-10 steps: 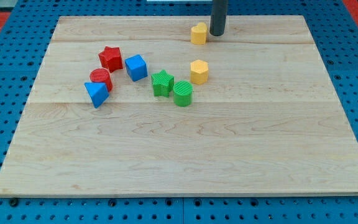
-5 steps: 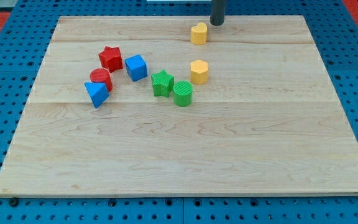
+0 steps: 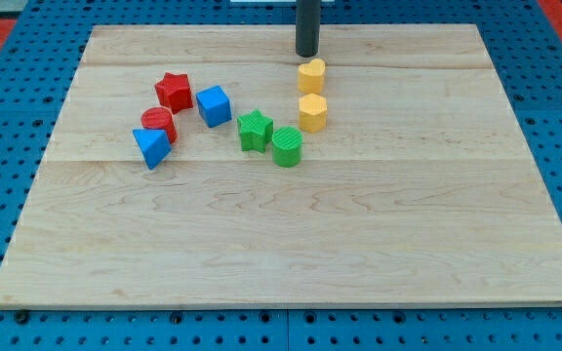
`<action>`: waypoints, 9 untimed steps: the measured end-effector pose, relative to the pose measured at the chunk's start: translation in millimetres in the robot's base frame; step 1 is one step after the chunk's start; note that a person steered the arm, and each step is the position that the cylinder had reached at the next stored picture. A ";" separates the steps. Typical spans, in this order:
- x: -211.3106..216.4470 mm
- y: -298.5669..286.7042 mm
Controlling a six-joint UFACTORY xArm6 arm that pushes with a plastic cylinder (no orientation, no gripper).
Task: Push yellow heart above the yellow hexagon
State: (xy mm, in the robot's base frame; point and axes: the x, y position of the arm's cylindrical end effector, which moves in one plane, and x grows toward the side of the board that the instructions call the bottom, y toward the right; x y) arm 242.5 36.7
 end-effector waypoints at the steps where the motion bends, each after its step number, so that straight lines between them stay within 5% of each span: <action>1: 0.0 14.1; 5: 1.2 38.1; 6: 40.6 29.5; 9: 63.4 31.5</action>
State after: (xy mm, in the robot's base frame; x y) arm 306.0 68.2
